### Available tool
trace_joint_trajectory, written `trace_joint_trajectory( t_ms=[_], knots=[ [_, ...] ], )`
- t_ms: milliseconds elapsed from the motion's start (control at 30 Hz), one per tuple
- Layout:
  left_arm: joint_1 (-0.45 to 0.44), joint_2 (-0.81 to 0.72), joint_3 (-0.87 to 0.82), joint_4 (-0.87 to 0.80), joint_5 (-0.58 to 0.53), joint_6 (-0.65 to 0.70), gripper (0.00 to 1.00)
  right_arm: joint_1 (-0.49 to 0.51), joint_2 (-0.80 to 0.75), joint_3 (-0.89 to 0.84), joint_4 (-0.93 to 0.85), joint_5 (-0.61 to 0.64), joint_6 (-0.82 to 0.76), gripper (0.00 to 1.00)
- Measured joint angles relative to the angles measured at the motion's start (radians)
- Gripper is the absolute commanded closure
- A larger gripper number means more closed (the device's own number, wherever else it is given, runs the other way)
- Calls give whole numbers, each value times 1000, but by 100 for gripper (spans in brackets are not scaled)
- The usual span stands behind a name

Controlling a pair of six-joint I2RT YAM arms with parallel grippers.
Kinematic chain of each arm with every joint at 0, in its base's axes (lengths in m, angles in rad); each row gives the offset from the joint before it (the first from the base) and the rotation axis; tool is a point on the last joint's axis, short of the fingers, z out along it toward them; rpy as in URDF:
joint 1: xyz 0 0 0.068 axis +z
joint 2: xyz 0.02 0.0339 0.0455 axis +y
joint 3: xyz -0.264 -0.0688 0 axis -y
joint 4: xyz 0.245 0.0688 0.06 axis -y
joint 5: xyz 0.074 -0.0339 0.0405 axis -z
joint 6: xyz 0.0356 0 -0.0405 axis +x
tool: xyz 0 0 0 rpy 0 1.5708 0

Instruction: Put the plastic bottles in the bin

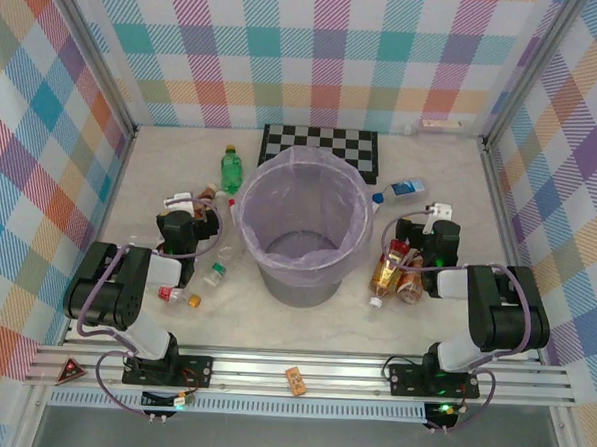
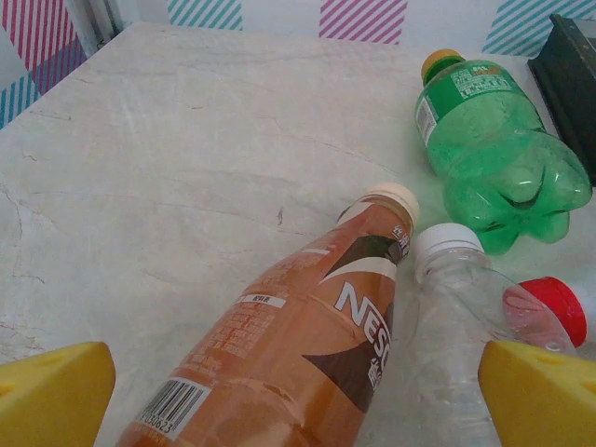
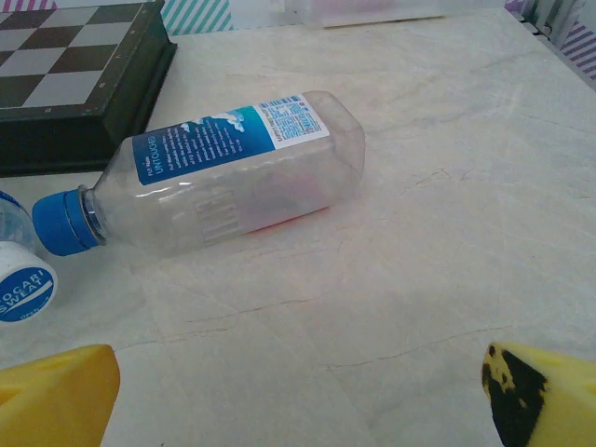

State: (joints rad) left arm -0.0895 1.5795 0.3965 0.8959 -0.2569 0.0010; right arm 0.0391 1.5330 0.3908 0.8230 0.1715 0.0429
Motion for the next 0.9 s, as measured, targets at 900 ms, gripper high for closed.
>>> trace_joint_trajectory(
  t_ms=[900],
  knots=[
    [0,0,0,0,0,0,0,-7,0,0,0,-16,1,0]
  ],
)
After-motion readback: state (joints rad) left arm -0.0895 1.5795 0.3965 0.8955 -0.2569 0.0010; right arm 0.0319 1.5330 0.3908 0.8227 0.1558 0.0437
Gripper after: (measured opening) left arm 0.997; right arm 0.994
